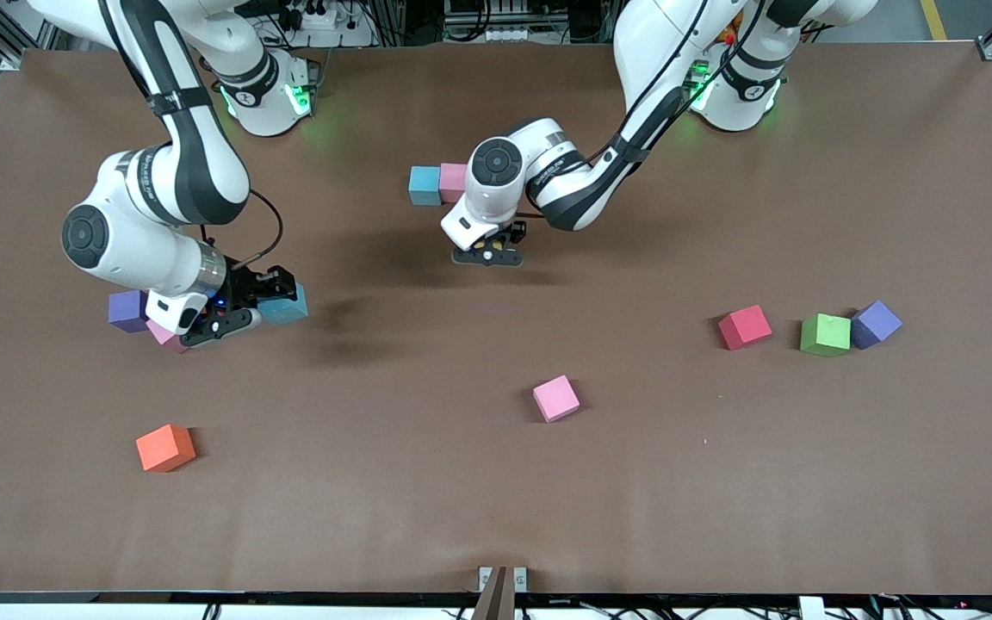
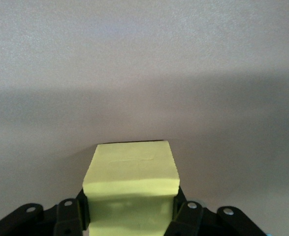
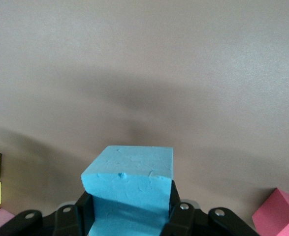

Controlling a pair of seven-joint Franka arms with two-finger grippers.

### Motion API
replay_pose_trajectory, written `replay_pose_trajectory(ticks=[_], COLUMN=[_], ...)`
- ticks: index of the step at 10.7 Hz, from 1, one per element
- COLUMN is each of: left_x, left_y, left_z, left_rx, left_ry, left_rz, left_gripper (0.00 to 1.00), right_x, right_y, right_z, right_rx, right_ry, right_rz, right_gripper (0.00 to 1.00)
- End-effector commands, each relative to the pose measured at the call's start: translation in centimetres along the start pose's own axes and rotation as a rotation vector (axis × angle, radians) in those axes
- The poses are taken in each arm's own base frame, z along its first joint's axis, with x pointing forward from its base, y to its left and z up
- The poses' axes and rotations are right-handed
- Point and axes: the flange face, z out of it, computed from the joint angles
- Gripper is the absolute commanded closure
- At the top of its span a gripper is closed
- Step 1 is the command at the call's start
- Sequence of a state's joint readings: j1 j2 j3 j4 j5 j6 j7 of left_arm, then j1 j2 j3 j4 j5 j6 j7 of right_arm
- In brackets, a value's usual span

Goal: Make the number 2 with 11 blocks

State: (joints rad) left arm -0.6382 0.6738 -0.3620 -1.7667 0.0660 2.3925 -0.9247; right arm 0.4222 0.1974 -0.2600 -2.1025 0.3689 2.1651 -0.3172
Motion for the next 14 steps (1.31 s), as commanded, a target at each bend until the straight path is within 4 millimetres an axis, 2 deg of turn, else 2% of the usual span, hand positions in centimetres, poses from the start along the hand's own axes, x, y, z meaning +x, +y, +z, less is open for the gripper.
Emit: replay_pose_trajectory(ticks=[1, 10, 11, 12, 14], left_x=[-0.17, -0.2, -0.2, -0.24, -0.2], left_y=[0.68, 0.56, 0.56, 0.67, 0.73], left_z=[0.24, 0.73, 0.73, 0.68, 0.52], left_rx=[-0.01, -0.006, -0.005, -0.007, -0.008], left_ry=[-0.002, -0.011, -0.01, -0.008, -0.004], left_rz=[-0.02, -0.025, -0.025, -0.022, -0.017], left_gripper=[1.0, 1.0, 0.39, 0.0, 0.0], right_x=[-0.22, -0.27, -0.27, -0.27, -0.28], right_y=[-0.35, -0.15, -0.15, -0.15, -0.15], right_z=[-0.8, -0.7, -0.7, -0.7, -0.69], right_rx=[-0.007, -0.007, -0.007, -0.007, -0.007], right_ry=[-0.004, -0.006, -0.006, -0.006, -0.008], right_rz=[-0.001, 0.004, 0.006, 0.009, 0.008], right_gripper=[0.59, 0.59, 0.59, 0.59, 0.59])
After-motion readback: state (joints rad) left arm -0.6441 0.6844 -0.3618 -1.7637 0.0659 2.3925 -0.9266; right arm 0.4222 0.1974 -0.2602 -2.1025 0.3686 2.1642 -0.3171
